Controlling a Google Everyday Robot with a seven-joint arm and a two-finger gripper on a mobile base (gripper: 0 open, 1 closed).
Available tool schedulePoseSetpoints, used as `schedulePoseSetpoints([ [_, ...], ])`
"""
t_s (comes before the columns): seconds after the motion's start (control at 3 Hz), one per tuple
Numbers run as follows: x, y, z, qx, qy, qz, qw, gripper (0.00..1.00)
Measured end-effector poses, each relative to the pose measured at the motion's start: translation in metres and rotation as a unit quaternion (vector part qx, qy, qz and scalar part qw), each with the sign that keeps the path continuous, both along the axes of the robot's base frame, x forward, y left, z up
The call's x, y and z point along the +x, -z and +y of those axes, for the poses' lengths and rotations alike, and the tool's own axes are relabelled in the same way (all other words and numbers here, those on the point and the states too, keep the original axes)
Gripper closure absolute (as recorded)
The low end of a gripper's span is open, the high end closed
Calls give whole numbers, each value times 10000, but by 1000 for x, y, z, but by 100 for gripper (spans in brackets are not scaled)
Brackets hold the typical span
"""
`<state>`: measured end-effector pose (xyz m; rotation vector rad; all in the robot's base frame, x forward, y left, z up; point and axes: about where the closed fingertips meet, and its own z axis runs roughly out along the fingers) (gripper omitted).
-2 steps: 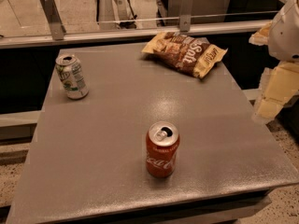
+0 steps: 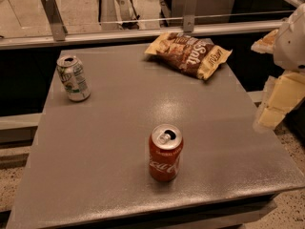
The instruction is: Knock coke can over
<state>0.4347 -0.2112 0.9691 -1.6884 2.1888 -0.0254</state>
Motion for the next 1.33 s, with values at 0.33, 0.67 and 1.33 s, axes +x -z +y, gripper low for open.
schedulePoseSetpoints([
  [0.33,-17,23,14,754,-55,37,9971,0],
  [0.67,-31,38,37,1436,-192,111,9894,0],
  [1.33,-52,51,106,2777,-371,30,9599,0],
])
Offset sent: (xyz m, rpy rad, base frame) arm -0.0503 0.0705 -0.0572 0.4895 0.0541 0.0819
